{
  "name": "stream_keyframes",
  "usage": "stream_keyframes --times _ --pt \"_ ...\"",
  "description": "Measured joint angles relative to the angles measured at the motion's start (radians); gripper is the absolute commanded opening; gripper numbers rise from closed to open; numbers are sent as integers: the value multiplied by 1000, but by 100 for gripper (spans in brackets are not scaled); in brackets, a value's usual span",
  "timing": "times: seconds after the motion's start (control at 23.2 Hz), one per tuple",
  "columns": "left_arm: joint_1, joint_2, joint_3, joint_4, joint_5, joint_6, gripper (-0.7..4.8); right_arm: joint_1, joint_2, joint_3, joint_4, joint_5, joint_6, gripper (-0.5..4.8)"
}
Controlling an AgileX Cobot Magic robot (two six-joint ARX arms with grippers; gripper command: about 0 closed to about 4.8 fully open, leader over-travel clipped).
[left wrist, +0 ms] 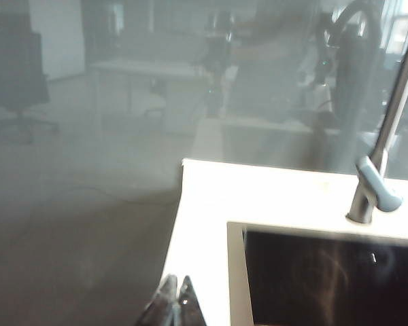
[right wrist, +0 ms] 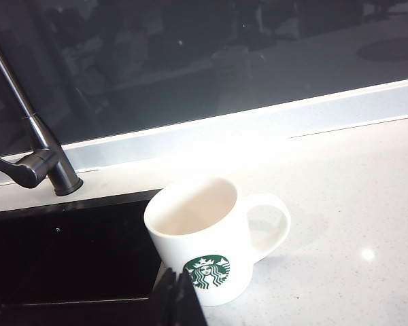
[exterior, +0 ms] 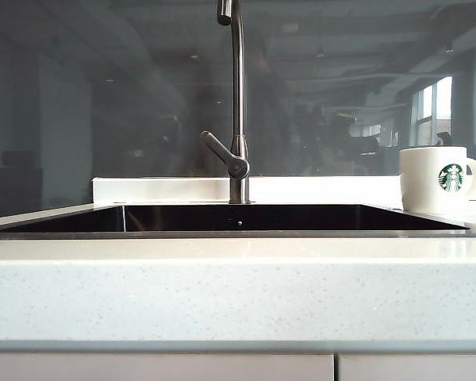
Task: Pick up the mug next to the sink, go to the faucet to get some water, pour the water into the sink, and finally put the mug back to its place.
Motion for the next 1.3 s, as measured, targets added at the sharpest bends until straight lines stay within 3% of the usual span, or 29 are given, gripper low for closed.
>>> stream_keyframes --times 0.3,0.47,0.6,0.86,1.3 --pt "0 -294 -259 4 3 -39 -3 0 0 0 0 0 0 -1" --pt "0 -347 -255 -103 38 -37 -3 0 0 0 0 0 0 -1" --pt "0 -409 -256 -216 12 -21 -3 0 1 0 0 0 0 -1" --pt "0 -403 -256 -247 -46 -11 -3 0 2 0 0 0 0 -1" --pt "0 -403 -256 -247 -48 1 -3 0 2 0 0 0 0 -1"
